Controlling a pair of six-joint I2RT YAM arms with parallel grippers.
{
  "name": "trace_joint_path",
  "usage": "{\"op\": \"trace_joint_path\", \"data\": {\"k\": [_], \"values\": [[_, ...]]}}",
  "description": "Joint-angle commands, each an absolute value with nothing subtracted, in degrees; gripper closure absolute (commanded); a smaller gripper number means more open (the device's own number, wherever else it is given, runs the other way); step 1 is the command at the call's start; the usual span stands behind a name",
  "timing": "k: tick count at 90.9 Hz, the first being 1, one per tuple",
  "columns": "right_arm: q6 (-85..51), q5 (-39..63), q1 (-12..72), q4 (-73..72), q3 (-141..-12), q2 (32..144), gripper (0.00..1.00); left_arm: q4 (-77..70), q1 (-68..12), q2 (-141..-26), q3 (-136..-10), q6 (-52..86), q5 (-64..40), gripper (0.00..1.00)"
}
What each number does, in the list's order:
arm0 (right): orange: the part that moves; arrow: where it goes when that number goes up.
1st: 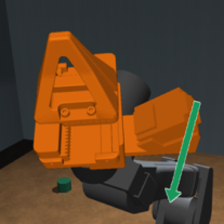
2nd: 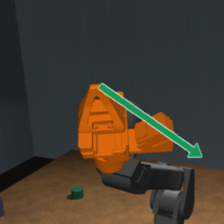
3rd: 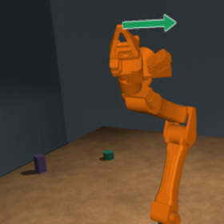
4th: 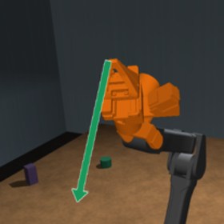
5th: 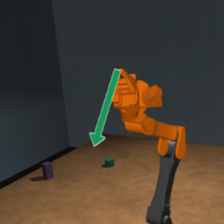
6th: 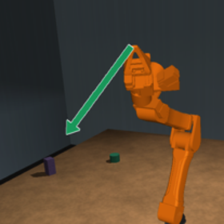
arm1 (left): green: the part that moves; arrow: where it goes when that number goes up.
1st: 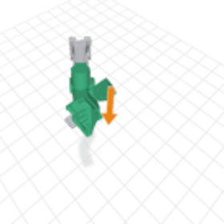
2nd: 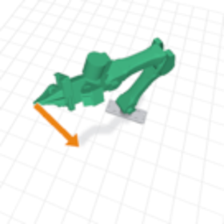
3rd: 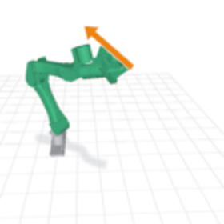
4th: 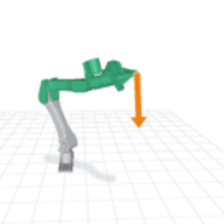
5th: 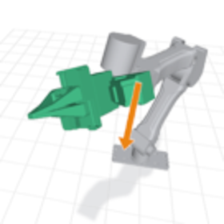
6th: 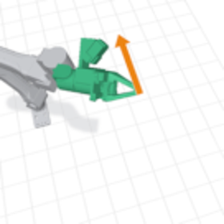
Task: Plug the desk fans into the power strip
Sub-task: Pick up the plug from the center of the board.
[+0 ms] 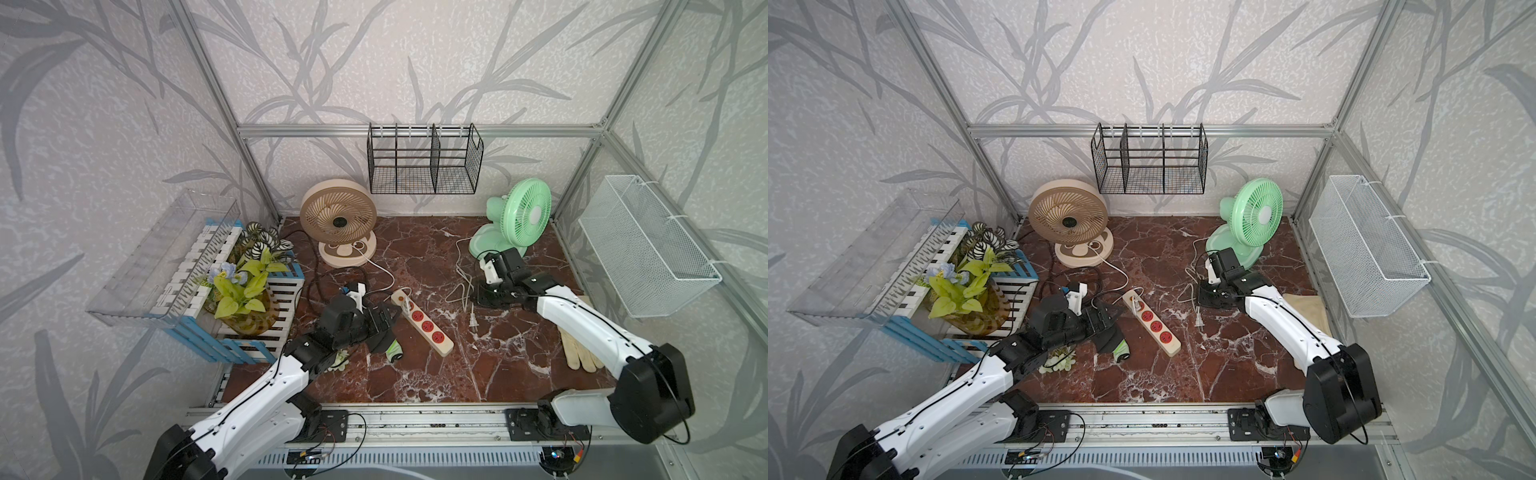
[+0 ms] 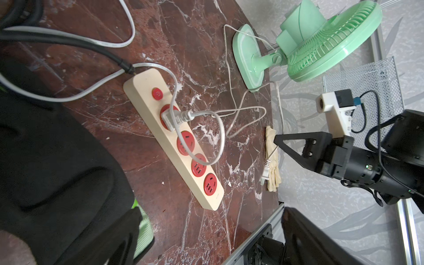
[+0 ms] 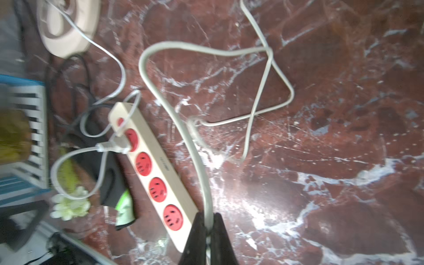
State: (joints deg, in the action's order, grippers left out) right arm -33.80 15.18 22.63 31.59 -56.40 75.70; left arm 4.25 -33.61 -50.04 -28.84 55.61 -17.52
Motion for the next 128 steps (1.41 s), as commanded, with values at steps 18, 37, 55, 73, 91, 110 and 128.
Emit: {"op": "trace_joint_path", "data": {"k": [18, 37, 55, 73, 91, 110, 128], "values": [[-57.1, 18.4, 23.9, 24.9, -54.1, 68.3, 1.0, 1.7, -39.4, -50.8, -34.4, 53.1, -11.2, 0.0], [-66.9, 12.1, 24.9, 32.3, -57.6, 66.2, 1.0, 0.1, -43.3, -54.8, -37.0, 52.4, -10.8, 0.09], [-72.4, 7.7, 27.1, 39.7, -61.4, 66.9, 1.0, -3.5, -47.5, -61.0, -40.6, 50.3, -12.3, 0.37], [-74.7, 7.0, 28.6, 40.0, -61.9, 67.8, 1.0, -6.9, -51.1, -68.1, -44.6, 48.1, -15.3, 0.51], [-75.8, 7.6, 29.1, 39.4, -62.1, 68.4, 1.0, -7.4, -53.9, -73.8, -47.9, 45.7, -17.2, 0.58], [-76.2, 8.7, 29.2, 38.7, -62.0, 68.3, 1.0, -6.5, -54.6, -77.6, -49.2, 42.9, -17.8, 0.65], [-76.5, 9.4, 29.2, 38.1, -61.6, 67.9, 1.0, -5.6, -55.0, -80.3, -50.8, 41.8, -18.1, 0.66]]}}
